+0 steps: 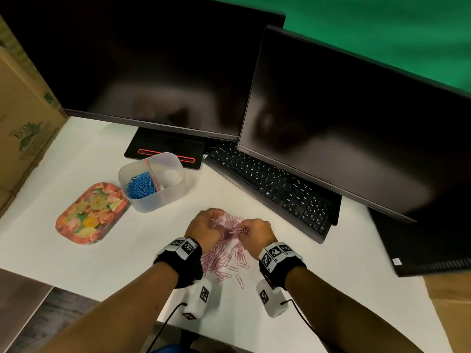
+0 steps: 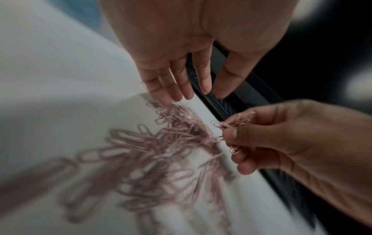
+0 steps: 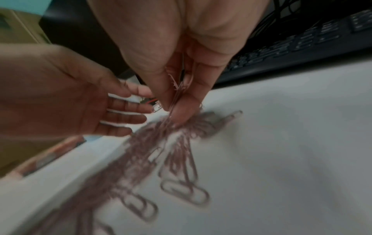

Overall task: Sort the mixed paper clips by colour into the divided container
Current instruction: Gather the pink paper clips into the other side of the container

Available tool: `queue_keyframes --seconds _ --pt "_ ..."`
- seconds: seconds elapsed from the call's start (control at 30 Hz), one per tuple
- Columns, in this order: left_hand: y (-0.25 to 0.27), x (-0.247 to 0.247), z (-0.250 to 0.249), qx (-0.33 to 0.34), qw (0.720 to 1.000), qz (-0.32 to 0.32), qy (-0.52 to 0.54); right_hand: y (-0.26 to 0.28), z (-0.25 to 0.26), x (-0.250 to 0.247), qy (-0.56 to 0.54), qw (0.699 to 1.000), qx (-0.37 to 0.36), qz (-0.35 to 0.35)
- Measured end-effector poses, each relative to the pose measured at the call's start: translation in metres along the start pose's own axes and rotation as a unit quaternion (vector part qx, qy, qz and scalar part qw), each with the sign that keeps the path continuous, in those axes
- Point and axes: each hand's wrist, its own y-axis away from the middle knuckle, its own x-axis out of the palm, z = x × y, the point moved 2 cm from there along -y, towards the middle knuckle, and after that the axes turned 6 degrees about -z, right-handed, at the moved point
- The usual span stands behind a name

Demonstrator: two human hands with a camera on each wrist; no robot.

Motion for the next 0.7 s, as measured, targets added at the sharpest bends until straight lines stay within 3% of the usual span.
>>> queue_keyframes --seconds 0.1,0.23,0.33,0.43,0.5,0.57,0.63,0.7 --pt "-0.002 0.0 -0.005 -0.097 0.979 -0.022 0.177 0.001 0.02 -0.011 -0.042 0.999 -0.032 -0.014" --pt "-0.001 0.006 -0.017 -0.241 0.867 0.045 0.433 0.003 0.054 -0.019 -0.104 0.992 -0.067 0.003" --pt "0.001 0.003 -0.022 -0.268 0.811 0.034 0.519 0.006 0.07 -0.016 -0.05 0.992 -0.105 0.052" --pt "-0.001 -0.008 -0.015 -0.259 0.813 0.002 0.522 0.004 0.07 -0.018 -0.111 0.982 -0.124 0.085" --pt "-0.001 -0.015 -0.007 -0.277 0.812 -0.014 0.514 -0.006 0.056 -0.024 -0.11 0.987 -0.115 0.022" --pt "-0.001 -0.022 0.004 -0.289 0.814 -0.029 0.503 -0.017 0.039 -0.025 0.014 0.997 -0.08 -0.013" --pt "0.0 -0.027 0.011 -0.29 0.816 -0.032 0.5 -0.021 0.022 -0.014 0.131 0.99 -0.021 0.044" --pt "0.002 -0.031 0.019 -0.29 0.815 -0.033 0.5 -0.017 0.017 0.002 0.168 0.979 -0.031 0.106"
